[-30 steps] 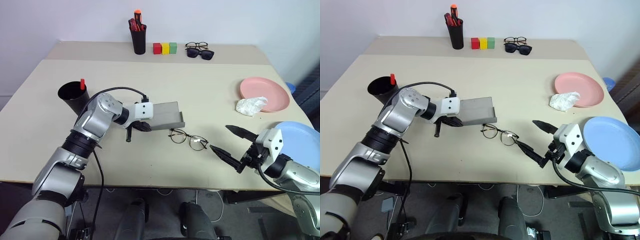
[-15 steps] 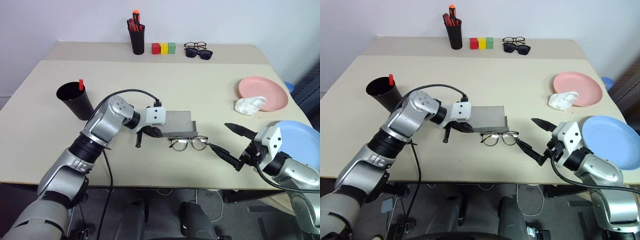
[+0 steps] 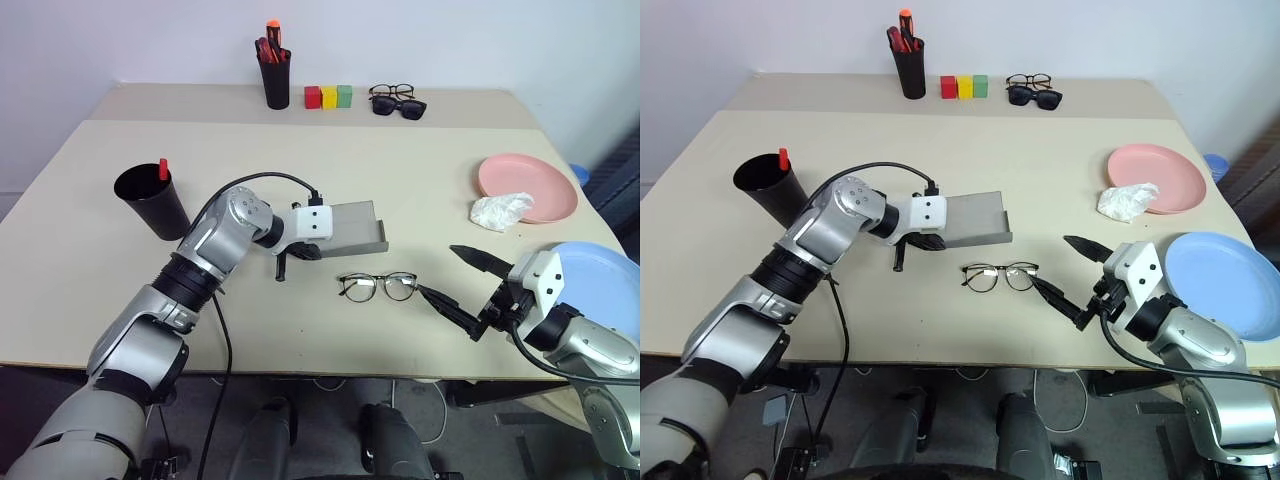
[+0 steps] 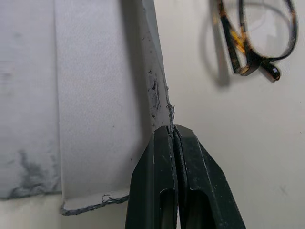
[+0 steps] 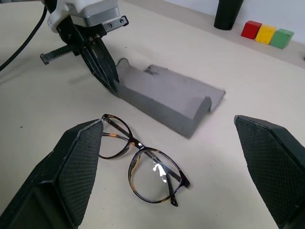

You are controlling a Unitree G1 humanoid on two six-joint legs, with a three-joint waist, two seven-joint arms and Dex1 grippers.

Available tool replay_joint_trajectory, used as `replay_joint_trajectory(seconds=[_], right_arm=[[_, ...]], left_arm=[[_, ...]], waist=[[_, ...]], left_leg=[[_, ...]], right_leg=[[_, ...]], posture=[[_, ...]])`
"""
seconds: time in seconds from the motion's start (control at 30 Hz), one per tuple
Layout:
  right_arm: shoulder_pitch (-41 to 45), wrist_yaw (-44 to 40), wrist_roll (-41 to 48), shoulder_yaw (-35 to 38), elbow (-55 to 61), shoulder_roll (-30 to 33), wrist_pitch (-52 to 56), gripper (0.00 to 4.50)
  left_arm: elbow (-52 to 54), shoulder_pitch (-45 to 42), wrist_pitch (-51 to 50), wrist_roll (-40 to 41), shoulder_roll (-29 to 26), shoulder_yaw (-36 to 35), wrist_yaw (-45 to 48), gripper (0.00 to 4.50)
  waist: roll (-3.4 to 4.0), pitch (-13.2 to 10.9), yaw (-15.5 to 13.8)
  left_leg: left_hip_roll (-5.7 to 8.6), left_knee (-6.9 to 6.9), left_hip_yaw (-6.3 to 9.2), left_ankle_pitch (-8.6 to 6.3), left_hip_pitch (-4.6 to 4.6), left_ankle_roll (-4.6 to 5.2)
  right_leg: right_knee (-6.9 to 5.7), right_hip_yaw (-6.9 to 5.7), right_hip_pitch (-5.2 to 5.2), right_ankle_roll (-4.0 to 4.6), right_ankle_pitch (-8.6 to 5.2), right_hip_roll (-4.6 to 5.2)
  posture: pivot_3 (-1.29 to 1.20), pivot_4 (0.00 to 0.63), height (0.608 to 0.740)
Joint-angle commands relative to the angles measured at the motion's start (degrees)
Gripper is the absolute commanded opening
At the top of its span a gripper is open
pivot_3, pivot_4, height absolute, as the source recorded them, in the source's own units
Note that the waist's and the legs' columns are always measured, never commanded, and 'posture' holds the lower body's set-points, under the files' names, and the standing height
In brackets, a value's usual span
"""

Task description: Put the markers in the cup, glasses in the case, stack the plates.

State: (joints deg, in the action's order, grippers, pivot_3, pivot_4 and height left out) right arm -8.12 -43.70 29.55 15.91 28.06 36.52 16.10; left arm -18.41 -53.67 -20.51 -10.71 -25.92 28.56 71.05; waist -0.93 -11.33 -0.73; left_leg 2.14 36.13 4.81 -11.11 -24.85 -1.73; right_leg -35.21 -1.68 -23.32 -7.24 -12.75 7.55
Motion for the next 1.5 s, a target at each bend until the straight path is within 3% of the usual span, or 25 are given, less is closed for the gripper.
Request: replay_joint_trajectory(seconds=[0.03,0.73,1.27,1.5], right_arm=[[-0.64,-0.26,0.74,1.02,2.48,0.62,-0.15,4.5],[-14.09,-3.56,2.26,12.57,6.43,1.89,-0.33,4.5],[-14.72,-4.2,2.1,13.04,5.8,1.69,-0.65,4.5],[-13.7,-5.24,1.57,12.24,4.37,1.72,-1.49,4.5]], left_arm=[[0.85,-0.91,1.7,0.06,0.25,0.47,1.19,0.02],[1.68,-0.52,3.28,-0.13,-0.3,0.46,3.49,0.02],[11.72,2.9,-1.0,0.48,-2.42,1.26,6.43,0.02],[2.57,-1.0,0.74,-2.3,-1.06,1.03,1.37,0.02]], waist=[[0.0,0.0,0.0],[0.01,0.01,0.02],[0.02,0.01,0.0],[0.02,0.02,-0.03]], left_leg=[[0.0,0.0,0.0,0.0,0.0,0.0],[-0.01,0.0,0.01,0.0,0.0,0.0],[-0.02,0.0,0.0,0.0,0.0,0.0],[-0.01,0.04,0.01,0.0,0.0,0.0]], right_leg=[[0.0,0.0,0.0,0.0,0.0,0.0],[0.0,0.0,0.01,0.0,0.0,0.0],[0.01,0.01,0.02,0.03,-0.02,0.01],[0.0,0.0,0.03,-0.03,-0.05,0.01]], posture=[[0.0,0.15,0.74],[0.0,0.15,0.74],[0.0,0.15,0.74],[0.0,0.15,0.74]])
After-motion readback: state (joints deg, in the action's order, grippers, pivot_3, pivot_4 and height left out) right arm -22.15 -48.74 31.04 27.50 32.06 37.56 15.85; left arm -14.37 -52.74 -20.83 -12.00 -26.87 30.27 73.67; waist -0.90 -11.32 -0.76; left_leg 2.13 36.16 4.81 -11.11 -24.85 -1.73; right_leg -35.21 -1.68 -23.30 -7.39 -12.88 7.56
